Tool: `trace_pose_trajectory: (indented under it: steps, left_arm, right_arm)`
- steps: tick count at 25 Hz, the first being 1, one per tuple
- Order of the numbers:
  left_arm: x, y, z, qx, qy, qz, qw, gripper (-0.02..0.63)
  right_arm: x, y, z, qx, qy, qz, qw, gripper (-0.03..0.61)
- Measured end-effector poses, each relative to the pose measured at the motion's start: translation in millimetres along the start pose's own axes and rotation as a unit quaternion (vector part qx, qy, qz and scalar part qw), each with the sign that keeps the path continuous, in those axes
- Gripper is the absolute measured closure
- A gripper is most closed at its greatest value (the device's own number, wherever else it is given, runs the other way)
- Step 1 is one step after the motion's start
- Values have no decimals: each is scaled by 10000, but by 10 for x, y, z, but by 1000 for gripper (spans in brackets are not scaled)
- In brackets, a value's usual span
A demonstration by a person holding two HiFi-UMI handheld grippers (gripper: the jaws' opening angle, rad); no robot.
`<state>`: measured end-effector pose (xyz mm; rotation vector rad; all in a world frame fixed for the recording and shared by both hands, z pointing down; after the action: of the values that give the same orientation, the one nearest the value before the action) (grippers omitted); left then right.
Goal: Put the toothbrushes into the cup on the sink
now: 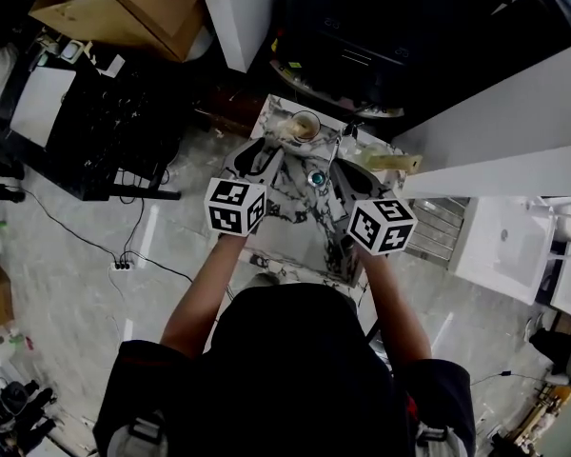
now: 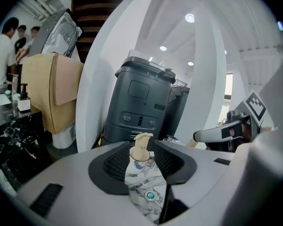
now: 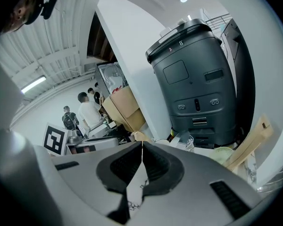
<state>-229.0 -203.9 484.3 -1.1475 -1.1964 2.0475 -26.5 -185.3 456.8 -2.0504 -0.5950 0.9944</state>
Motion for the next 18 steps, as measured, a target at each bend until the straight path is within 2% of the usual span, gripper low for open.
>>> trace_pose_trajectory:
  steps: [5, 10, 18]
  left_arm:
    - [186, 8, -45, -128, -33, -173, 9998, 514]
    - [356, 3, -154, -238, -147, -321, 9991, 553]
    - [682, -69, -263, -316, -364, -382, 9981, 580]
  right_arm:
    - [70, -8, 102, 72, 14, -35, 10000, 543]
    - [162, -35, 189, 156, 2, -91, 9998, 543]
    - [268, -93, 408, 318, 10, -215, 9993, 543]
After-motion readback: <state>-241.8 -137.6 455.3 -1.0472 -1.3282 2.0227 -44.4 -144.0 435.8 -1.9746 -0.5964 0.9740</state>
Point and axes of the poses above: the fingertips, and each gripper's own axes: x backward along the fingers, z to its left, y out of its top, the point moved 7 cm from there along x, backward along the fingers, and after that the axes turned 2 degrees about z, right-handed, at the moved point
